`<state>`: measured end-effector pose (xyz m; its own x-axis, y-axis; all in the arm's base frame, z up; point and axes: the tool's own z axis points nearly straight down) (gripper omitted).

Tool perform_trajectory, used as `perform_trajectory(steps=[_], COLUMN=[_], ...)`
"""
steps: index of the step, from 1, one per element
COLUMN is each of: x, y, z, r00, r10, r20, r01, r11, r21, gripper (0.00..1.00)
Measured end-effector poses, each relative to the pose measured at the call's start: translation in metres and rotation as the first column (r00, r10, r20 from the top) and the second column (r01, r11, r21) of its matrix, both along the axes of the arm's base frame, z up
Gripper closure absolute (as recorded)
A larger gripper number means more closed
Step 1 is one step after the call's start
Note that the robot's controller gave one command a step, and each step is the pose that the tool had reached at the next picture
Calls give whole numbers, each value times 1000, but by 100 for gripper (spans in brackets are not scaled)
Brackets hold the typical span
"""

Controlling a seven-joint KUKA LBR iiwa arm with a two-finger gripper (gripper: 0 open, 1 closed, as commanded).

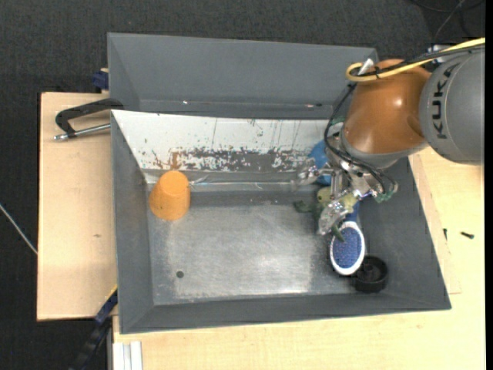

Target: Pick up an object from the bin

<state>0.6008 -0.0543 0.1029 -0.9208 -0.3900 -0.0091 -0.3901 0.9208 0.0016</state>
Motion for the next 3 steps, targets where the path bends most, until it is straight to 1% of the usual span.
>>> perform_trajectory(steps=[1, 2, 3], x=[-4, -3, -3], y=[-51, -64, -75], z=[18, -17, -24], r00=[925, 943, 929], r10=[-381, -333, -370], r20=[-10, -12, -16], r01=[381, 333, 370], r11=[925, 943, 929], r21=[-2, 2, 19], gripper=[0, 0, 0])
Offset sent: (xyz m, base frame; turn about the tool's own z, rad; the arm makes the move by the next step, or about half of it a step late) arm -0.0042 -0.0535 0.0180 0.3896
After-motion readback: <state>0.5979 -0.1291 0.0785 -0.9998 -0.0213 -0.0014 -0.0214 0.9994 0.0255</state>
